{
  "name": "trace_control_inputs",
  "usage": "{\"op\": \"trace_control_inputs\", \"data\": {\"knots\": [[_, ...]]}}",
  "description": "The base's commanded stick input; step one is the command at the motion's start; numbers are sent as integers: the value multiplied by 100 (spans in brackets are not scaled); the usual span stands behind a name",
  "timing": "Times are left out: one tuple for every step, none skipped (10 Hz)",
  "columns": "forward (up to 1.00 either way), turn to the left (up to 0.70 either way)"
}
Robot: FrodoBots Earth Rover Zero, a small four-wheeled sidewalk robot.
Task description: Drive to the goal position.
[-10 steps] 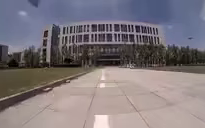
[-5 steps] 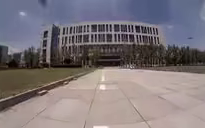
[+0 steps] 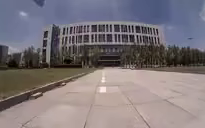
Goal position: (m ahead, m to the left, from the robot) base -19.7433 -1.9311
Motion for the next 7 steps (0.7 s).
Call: {"op": "trace_control_inputs", "data": {"knots": [[50,0],[50,0],[50,0],[50,0],[50,0],[50,0],[50,0]]}}
